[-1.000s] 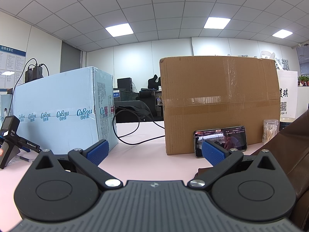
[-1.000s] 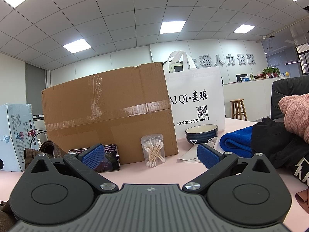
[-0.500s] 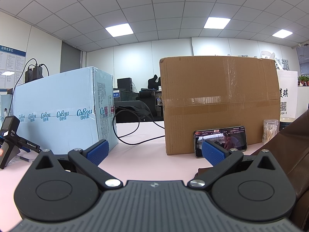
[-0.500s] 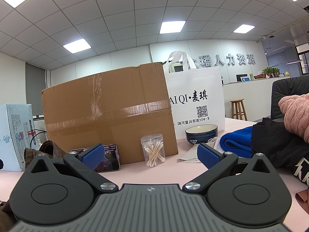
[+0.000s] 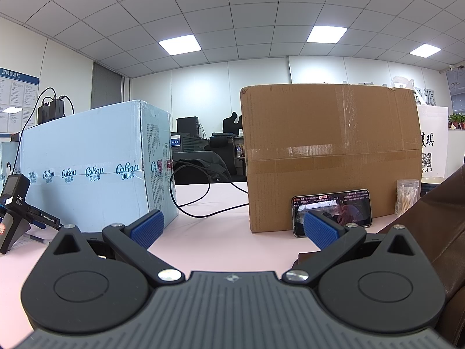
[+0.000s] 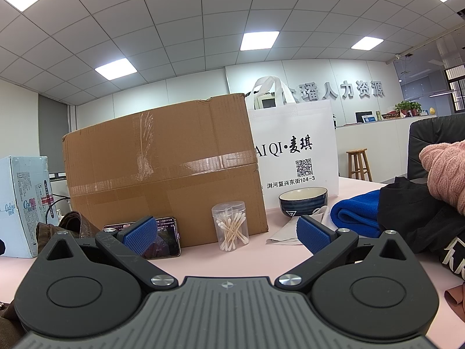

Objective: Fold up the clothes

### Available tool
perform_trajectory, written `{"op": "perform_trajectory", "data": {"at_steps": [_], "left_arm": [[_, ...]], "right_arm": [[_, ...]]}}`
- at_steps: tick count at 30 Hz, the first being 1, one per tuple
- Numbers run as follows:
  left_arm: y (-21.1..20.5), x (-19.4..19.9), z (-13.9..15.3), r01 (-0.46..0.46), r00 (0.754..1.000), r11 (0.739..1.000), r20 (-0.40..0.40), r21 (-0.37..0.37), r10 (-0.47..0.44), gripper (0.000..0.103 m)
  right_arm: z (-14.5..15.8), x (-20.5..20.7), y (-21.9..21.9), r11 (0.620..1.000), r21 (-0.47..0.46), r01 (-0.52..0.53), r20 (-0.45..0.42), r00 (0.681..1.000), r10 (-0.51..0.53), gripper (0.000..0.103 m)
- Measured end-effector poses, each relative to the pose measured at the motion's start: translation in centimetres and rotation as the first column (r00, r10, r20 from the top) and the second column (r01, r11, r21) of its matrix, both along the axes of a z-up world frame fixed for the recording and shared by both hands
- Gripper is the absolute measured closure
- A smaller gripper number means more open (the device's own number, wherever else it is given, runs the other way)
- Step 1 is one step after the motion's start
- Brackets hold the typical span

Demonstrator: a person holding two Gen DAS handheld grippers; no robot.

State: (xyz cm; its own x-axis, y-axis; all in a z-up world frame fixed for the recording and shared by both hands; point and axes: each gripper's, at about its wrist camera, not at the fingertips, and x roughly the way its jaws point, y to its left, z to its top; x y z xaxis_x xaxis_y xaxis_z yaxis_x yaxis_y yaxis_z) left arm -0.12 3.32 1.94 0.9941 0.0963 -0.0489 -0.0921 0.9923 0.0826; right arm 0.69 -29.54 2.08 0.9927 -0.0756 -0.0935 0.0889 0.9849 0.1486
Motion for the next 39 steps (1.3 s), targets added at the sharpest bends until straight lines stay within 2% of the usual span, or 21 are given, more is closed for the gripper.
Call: {"op": "perform_trajectory", "data": {"at_steps": [39], "left_arm": [[0.19, -0.22, 0.1, -0.001, 1.0, 1.0, 0.001, 0.002, 0.001, 0.0]], "right_arm": [[-0.02, 0.06, 0.02, 1.0, 0.0, 0.0, -0.001, 1.0, 0.0, 0.0]]}}
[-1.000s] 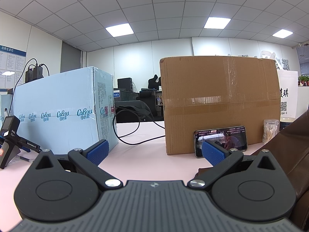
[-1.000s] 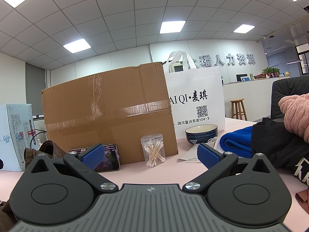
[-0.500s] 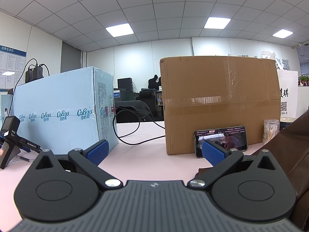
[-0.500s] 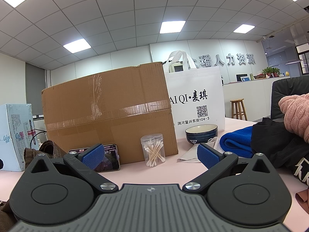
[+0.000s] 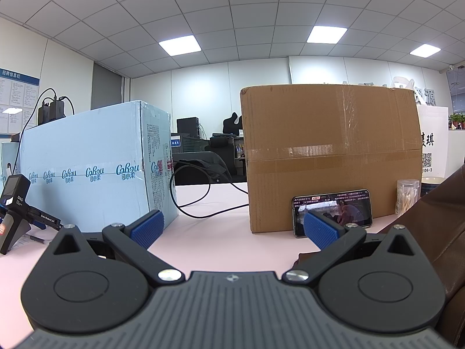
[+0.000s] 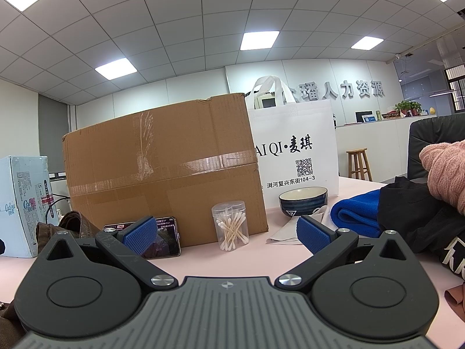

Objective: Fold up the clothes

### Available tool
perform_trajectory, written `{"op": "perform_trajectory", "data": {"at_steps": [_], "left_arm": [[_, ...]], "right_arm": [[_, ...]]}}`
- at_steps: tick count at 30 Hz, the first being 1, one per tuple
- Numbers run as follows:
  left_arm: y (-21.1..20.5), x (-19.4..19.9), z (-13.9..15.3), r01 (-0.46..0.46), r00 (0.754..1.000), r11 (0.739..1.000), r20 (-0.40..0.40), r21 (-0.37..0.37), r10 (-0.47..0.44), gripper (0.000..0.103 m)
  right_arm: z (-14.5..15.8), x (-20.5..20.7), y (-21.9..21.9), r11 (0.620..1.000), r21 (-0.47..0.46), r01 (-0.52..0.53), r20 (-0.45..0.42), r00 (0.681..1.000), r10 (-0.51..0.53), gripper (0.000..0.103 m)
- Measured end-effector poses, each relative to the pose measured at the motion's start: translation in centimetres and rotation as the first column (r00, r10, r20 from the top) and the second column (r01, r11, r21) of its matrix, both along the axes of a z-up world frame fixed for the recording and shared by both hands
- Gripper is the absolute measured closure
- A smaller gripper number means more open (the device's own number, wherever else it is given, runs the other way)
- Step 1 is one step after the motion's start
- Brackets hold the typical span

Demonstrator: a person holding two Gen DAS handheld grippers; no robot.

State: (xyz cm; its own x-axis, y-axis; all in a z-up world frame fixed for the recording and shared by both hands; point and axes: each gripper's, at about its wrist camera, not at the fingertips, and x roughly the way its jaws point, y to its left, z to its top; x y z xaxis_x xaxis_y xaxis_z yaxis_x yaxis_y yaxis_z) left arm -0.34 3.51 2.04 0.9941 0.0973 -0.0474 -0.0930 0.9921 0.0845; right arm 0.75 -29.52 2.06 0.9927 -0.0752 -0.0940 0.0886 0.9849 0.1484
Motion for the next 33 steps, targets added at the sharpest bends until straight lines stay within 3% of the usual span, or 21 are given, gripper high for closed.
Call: {"op": "perform_trajectory", "data": {"at_steps": [33], "left_arm": [[-0.06, -0.05, -0.05, 0.0, 1.0, 1.0, 0.001, 0.0, 0.0, 0.0]], "right_arm": [[-0.06, 0.07, -0.01, 1.0, 0.001, -0.001, -0.001, 1.0, 0.001, 0.0]]}}
